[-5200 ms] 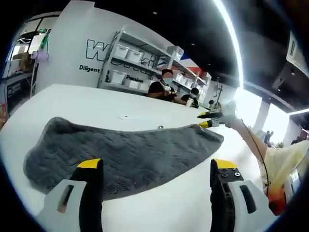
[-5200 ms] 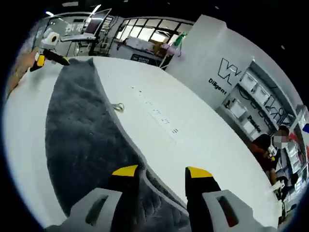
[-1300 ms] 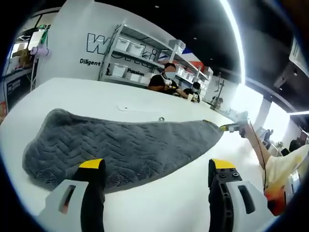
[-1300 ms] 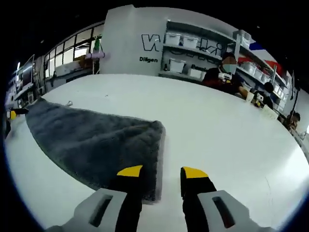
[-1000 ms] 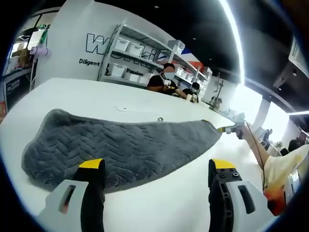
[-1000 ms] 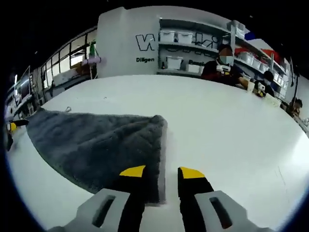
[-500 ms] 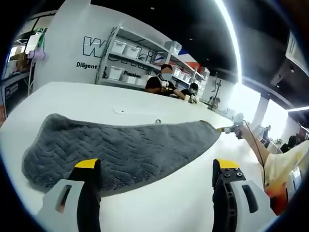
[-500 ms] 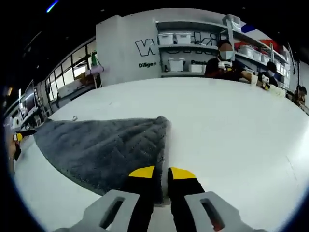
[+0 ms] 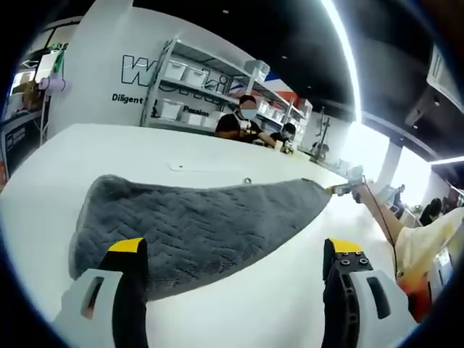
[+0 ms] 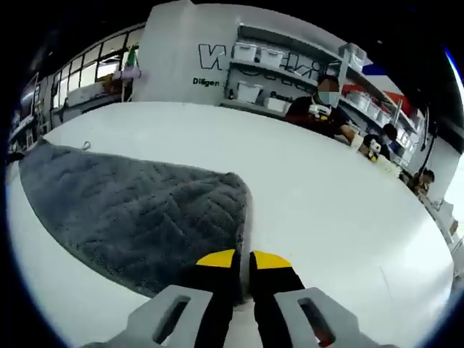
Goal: Fold the towel on the table until its edges align and the towel forms a compact rectangular stack.
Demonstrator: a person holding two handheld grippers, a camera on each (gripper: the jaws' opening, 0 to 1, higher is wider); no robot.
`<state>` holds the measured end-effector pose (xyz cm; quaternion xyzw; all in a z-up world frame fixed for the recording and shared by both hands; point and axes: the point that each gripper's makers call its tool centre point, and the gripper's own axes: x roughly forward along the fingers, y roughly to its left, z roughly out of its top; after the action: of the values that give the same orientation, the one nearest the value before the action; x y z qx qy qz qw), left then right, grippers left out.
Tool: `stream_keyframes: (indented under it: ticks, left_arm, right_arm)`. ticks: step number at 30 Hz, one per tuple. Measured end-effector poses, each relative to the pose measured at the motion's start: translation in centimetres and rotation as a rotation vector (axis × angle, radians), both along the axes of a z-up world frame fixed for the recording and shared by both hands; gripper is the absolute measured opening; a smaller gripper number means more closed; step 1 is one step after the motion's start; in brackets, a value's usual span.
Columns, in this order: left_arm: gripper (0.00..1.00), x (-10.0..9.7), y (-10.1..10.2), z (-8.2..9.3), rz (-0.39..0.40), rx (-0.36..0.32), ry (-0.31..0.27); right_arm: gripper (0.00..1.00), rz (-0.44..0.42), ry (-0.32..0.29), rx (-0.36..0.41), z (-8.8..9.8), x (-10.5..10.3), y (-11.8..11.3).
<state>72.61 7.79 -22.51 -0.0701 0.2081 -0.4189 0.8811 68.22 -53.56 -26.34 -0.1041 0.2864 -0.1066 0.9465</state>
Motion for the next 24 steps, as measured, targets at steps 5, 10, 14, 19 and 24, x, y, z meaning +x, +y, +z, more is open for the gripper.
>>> stream_keyframes:
  ticks: [5,10,14,19,24]
  left_arm:
    - [0.99,-0.1,0.0,-0.2,-0.001,0.009,0.005]
    - [0.99,-0.3,-0.1,-0.5,-0.004,0.013,0.010]
    - [0.99,-0.1,-0.1,-0.7,-0.004,0.018,0.015]
    - [0.98,-0.3,0.0,-1.0,-0.001,0.018,0.029]
    - [0.98,-0.3,-0.1,-1.1,-0.004,0.020,0.032]
  right_arm:
    - [0.03,-0.030,0.014,-0.064,-0.3,0.7,-1.5]
    - [0.03,-0.014,0.073,-0.211,0.2,0.6,-1.1]
    - [0.03,-0.014,0.032,-0.299,1.8,1.1,-0.7]
    - [0.02,0.021,0.028,-0.410,3.8,1.3,1.0]
    - [0.02,0.096,-0.043,-0.423,5.6,1.9,4.3]
